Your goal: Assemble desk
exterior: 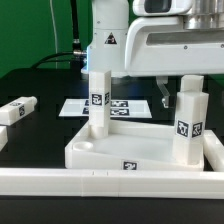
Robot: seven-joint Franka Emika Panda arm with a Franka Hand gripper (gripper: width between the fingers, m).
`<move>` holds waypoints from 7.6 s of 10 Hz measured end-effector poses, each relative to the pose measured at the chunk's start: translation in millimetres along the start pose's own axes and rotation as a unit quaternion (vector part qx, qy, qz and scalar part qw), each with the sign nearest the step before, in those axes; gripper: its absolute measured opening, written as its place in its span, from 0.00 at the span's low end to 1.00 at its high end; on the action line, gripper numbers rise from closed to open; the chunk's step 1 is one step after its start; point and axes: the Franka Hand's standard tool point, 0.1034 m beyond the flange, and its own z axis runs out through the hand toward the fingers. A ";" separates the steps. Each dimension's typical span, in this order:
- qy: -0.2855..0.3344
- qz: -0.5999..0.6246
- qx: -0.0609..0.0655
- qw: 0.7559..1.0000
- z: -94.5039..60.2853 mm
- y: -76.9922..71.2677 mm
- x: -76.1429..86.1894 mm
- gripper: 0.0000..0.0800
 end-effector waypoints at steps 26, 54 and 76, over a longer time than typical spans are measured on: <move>0.003 0.407 -0.030 0.913 1.0 34.0 -0.1 0.37; 0.026 0.200 -0.063 0.977 -0.4 272.0 -130.0 0.81; -0.463 0.193 0.083 0.861 48.5 332.7 -216.4 0.81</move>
Offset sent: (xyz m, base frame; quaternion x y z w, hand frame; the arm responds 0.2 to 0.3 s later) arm 0.0009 0.0002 -0.0013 0.0022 -0.0028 -0.1960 0.9806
